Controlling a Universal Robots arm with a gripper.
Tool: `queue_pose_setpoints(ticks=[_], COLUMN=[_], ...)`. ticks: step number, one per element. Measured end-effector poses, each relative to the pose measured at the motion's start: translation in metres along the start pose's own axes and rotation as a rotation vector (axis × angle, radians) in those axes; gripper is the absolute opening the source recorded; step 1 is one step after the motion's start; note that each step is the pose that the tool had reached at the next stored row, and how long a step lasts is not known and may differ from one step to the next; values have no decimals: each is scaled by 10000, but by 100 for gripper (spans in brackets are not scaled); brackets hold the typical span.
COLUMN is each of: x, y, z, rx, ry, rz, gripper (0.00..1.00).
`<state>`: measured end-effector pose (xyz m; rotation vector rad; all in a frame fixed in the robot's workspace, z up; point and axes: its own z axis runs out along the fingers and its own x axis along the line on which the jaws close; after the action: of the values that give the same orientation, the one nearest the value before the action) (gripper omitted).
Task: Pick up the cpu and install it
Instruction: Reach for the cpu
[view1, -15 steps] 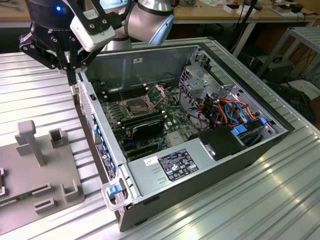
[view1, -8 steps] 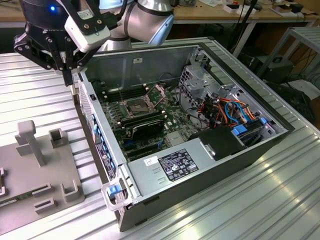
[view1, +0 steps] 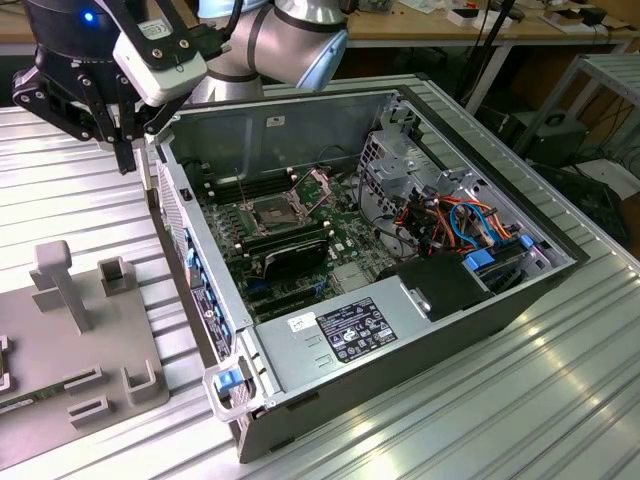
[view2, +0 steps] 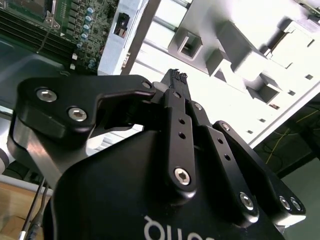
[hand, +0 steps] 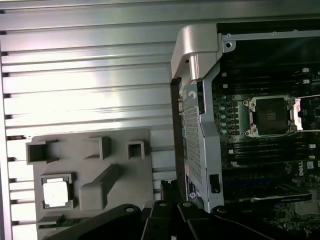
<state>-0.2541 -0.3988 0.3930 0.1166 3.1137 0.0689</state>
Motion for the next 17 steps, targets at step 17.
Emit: queue_pose_setpoints(ticks=[17], x=[241], y=[-18], z=[-4], rx=[0], ry=[0], rz=[0], gripper=[11])
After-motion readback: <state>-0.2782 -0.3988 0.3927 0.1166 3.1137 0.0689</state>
